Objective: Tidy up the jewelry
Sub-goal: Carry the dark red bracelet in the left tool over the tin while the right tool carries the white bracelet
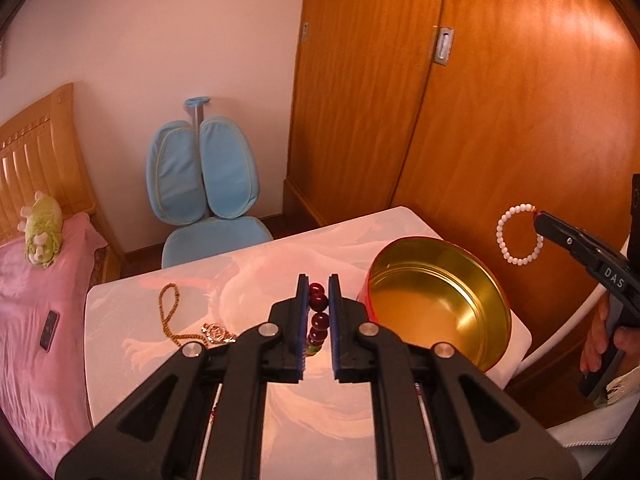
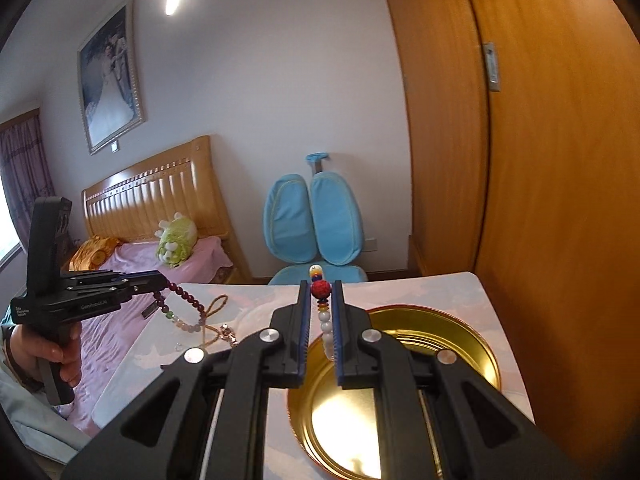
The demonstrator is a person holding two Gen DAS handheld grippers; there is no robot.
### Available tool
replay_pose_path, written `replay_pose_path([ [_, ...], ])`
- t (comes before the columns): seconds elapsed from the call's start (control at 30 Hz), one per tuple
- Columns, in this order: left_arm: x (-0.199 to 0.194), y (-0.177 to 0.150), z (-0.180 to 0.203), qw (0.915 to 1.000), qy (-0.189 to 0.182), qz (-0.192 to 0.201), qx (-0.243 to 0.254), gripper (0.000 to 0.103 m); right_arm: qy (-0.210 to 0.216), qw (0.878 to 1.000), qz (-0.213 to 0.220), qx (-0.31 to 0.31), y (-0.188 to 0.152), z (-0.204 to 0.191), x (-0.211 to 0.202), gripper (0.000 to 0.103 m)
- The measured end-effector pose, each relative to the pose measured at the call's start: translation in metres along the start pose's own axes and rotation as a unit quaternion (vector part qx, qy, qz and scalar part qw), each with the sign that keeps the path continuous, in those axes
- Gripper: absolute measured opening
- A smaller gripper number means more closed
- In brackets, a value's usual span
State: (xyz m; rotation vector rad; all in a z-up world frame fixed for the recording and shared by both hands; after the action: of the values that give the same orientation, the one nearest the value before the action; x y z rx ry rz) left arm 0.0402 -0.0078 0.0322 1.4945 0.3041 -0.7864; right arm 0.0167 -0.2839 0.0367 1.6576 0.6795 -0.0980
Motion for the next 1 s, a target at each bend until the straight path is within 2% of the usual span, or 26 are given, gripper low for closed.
replay_pose_path([
  [0.2,0.007,0.005,0.019,0.9991,-0.036,-0.003,0.021,0.01,-0.037,0.999,0.002,0.017,-0.007,0.023,-0.017,0.011],
  [0.4,0.032,0.009,0.041,0.9951,-0.066,-0.044,0.059,0.01,-0.056,0.998,-0.029,0.031,-0.008,0.045,-0.012,0.011],
  [0.63,0.056,0.039,0.083,0.984,-0.122,-0.061,0.114,0.01,-0.062,0.995,-0.07,0.033,0.006,0.068,0.007,0.011],
  [0.73,0.075,0.043,0.106,0.9747,-0.147,-0.083,0.147,0.01,-0.056,0.992,-0.112,0.029,0.006,0.076,0.027,0.011],
  [0.83,0.104,0.031,0.13,0.9577,-0.171,-0.137,0.187,0.01,-0.046,0.981,-0.186,0.016,-0.004,0.078,0.054,0.011],
  [1.0,0.15,0.007,0.155,0.927,-0.155,-0.223,0.259,0.01,-0.021,0.953,-0.303,0.003,-0.031,0.084,0.095,0.011],
])
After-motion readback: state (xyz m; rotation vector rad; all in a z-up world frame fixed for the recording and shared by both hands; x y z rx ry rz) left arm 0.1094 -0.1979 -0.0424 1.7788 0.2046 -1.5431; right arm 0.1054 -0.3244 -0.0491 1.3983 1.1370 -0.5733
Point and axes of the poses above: each gripper's, at about its wrist camera, not at the fingertips, and x roughly the way its jaws point, z to its right, y to its top, the point moved 4 cm from there along x, roughly the way its jaws point, and after that the axes turned 2 degrees about y, right-handed, at the moved point
